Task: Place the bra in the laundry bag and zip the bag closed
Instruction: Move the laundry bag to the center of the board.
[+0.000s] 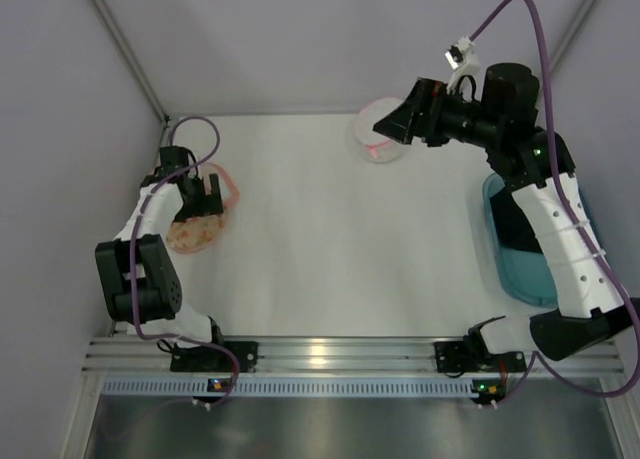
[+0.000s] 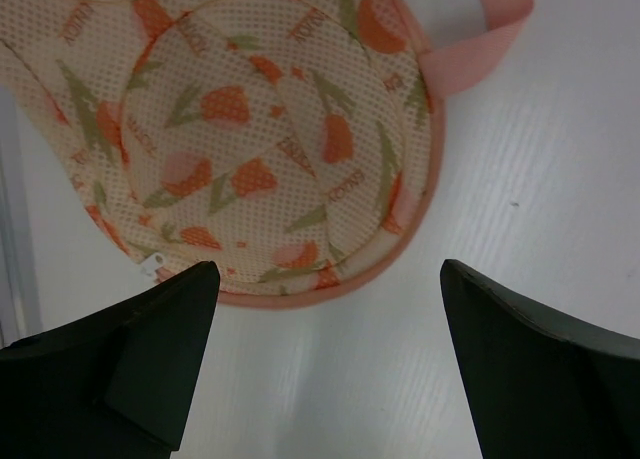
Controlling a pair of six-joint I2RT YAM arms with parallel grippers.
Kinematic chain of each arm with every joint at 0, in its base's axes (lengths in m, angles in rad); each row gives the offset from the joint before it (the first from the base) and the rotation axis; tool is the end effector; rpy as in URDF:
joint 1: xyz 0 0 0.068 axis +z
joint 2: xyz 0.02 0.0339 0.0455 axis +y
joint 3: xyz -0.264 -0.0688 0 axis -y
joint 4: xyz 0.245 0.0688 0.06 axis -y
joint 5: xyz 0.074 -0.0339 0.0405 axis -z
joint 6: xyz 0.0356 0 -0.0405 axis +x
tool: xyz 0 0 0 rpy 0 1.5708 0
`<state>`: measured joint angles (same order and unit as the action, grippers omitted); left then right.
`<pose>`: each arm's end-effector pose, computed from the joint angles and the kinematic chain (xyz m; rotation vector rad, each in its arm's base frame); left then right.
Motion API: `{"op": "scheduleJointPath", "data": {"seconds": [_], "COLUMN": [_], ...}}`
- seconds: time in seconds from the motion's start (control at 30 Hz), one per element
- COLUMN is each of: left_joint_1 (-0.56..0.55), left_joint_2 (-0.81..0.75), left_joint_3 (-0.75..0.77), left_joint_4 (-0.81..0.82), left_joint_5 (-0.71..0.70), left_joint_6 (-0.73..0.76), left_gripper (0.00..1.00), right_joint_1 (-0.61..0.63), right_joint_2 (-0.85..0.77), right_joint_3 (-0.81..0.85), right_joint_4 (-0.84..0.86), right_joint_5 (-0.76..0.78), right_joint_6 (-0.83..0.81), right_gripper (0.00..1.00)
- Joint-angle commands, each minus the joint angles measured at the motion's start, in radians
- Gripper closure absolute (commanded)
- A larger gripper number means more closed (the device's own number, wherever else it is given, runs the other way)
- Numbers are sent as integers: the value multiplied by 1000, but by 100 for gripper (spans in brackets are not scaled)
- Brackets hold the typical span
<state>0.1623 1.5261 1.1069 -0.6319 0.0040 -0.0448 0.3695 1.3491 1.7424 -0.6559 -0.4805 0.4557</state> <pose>0.3068 0.0501 0.2372 -0.2697 2.6084 0.0357 0.2432 0.1118 0.4929 -0.2736 1.9061 1.0066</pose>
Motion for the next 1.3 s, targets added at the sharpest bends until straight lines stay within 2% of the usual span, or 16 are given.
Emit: {"op": "scheduleJointPath", "data": {"seconds": [0.0,0.3,0.37,0.47,0.57,0.63,0.8,0.9,1.03,1.13,1.27], "left_joint_1": [6,3,-4,-33,-110,-202,-439,-524,-598,-647,-724], "left_joint_2": [55,221,258,301,328,336,258,226,201,116,-39], "left_joint_3": [54,87,79,54,-5,-56,-139,-114,-67,-68,-26], "left_joint_4": [70,112,118,116,121,117,117,81,11,5,17], "left_joint_5": [-157,-209,-213,-219,-223,-185,-24,106,238,226,116], "left_joint_6": [36,68,79,89,134,175,192,171,140,131,204], "left_gripper": [2,2,2,2,2,2,2,3,11,14,15], "right_joint_1": [9,-10,-58,-115,-127,-121,-109,-122,-161,-207,-279], "right_joint_2": [12,15,22,31,30,15,-7,-8,-2,-5,-31], "right_joint_3": [10,35,52,83,83,77,22,-79,-234,-340,-435], "right_joint_4": [-130,-152,-140,-123,-87,-74,-79,-64,-37,-1,51], "right_joint_5": [-17,-92,-174,-213,-213,-202,-179,-170,-194,-228,-280], "right_joint_6": [121,126,136,162,178,164,74,-35,-129,-166,-179], "right_gripper": [1,1,1,1,0,1,1,1,1,0,0]}}
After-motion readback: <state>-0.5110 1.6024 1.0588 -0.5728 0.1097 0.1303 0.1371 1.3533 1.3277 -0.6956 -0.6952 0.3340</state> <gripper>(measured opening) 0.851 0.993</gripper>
